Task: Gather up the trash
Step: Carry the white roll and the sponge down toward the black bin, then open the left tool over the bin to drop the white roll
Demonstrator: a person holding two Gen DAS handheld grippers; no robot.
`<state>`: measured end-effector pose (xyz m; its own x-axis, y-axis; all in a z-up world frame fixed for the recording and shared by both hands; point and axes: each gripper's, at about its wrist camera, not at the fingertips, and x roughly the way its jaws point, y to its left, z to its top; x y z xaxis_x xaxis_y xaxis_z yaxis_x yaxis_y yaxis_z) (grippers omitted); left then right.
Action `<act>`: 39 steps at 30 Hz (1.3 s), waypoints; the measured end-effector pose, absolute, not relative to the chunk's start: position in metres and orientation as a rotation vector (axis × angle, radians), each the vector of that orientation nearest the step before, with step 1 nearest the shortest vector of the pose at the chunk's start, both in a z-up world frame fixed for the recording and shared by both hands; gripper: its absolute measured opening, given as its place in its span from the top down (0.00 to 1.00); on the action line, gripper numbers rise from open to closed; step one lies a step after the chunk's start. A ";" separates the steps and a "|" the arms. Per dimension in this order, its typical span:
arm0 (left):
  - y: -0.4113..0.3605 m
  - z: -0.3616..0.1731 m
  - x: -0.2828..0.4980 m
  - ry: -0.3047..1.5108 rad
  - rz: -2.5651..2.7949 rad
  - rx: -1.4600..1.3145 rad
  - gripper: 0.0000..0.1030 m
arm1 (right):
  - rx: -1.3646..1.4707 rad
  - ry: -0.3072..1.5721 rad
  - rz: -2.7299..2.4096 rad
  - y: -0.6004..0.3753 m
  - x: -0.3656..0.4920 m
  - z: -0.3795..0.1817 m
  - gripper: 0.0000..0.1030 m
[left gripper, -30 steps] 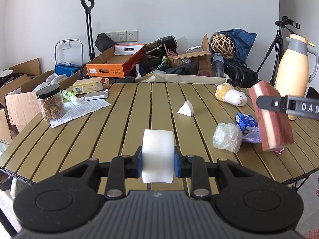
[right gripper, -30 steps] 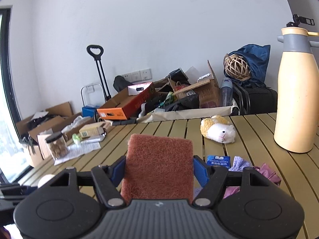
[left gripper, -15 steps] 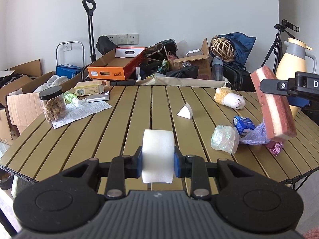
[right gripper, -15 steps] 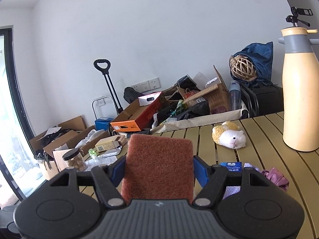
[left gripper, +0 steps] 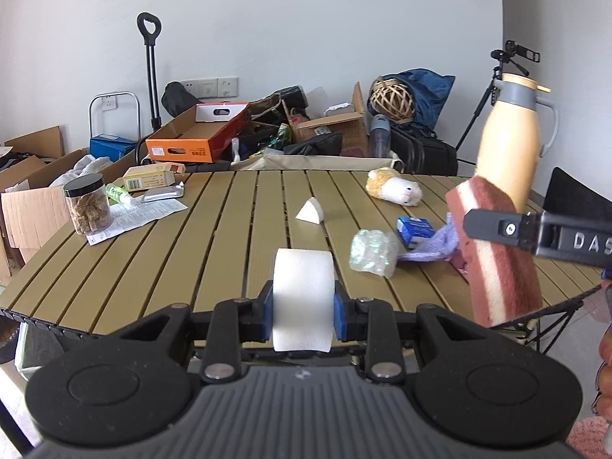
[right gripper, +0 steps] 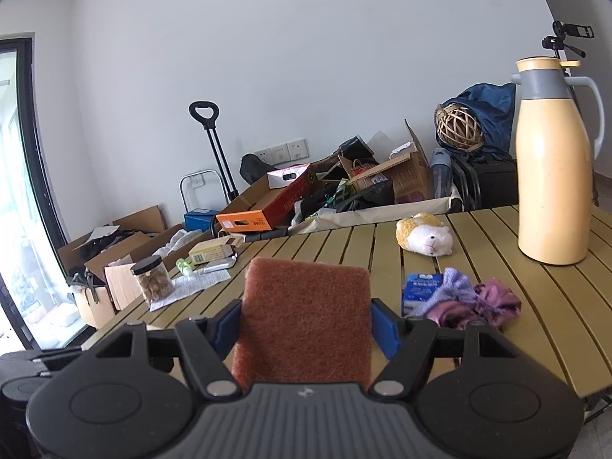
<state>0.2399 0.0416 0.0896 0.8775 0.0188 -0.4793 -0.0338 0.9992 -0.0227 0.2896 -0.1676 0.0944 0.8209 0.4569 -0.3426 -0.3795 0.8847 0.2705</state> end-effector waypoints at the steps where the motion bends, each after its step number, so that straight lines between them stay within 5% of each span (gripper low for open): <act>1: 0.038 0.089 0.234 0.500 0.022 -0.031 0.72 | 0.189 0.414 0.445 -0.170 0.282 0.093 0.33; 18: -0.001 0.016 0.172 0.645 -0.024 -0.001 0.72 | 0.146 0.604 0.410 -0.194 0.206 0.001 0.33; 39: 0.002 -0.120 0.200 0.942 -0.003 -0.027 0.72 | 0.051 0.985 0.325 -0.178 0.209 -0.141 0.33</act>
